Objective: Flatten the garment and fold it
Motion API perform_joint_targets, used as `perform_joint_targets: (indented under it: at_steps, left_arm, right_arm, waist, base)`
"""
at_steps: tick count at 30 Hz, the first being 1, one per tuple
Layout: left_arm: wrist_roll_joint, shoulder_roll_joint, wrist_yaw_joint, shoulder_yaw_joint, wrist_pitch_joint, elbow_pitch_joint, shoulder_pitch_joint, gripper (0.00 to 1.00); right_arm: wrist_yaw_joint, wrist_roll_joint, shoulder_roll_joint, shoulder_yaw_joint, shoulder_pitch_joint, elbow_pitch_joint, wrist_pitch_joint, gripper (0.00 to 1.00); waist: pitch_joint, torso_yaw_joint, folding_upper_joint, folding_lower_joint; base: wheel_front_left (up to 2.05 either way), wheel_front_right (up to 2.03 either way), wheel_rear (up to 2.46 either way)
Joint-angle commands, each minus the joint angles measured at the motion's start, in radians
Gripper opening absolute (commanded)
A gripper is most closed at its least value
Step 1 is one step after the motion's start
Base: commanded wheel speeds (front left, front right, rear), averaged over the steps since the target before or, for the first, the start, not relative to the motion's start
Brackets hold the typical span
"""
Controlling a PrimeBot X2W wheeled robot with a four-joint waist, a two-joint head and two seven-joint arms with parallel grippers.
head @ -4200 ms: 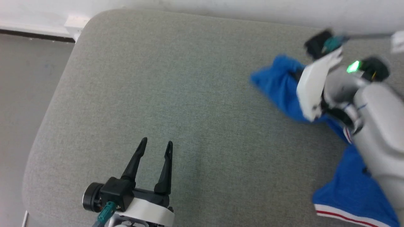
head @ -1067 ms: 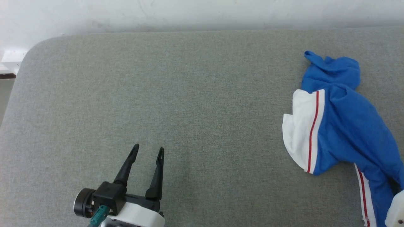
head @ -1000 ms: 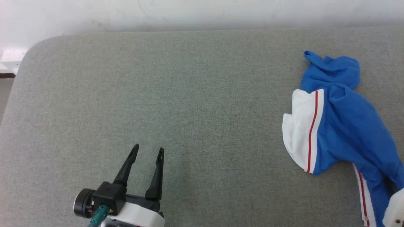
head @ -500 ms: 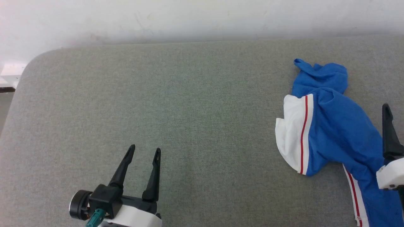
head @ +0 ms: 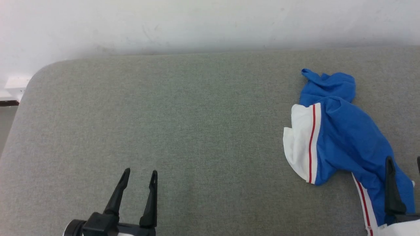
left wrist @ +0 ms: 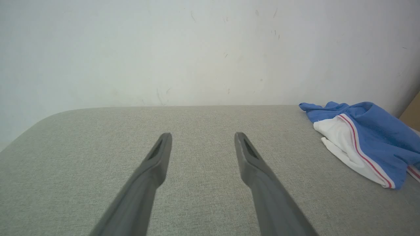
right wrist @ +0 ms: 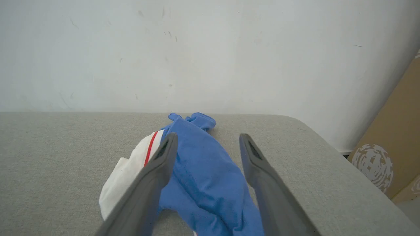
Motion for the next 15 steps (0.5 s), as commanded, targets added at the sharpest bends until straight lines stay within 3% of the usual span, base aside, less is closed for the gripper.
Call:
perform_joint_targets:
  at_steps: [1,10,15]
  left_arm:
    - [0.001,-0.004,0.008,0.006,-0.005,-0.007,0.011,1.00]
    - [0.046,0.006,0.016,0.007,-0.005,-0.023,0.003,1.00]
    - [0.103,0.033,-0.015,-0.069,0.024,-0.020,-0.129,1.00]
  right_arm:
    - [-0.001,0.007,0.003,-0.002,0.008,0.009,-0.011,1.00]
    - [-0.001,0.010,0.003,-0.007,0.006,0.037,-0.053,1.00]
    - [-0.001,0.013,0.003,-0.020,-0.009,0.026,-0.054,1.00]
  waist:
    - [-0.003,-0.006,0.0000,0.0000]
    - [-0.001,-0.034,0.0000,0.0000]
    - [0.021,-0.039,0.0000,0.0000]
  base:
    - [0.00,0.00,0.00]
    - [0.00,0.00,0.00]
    - [0.00,0.00,0.00]
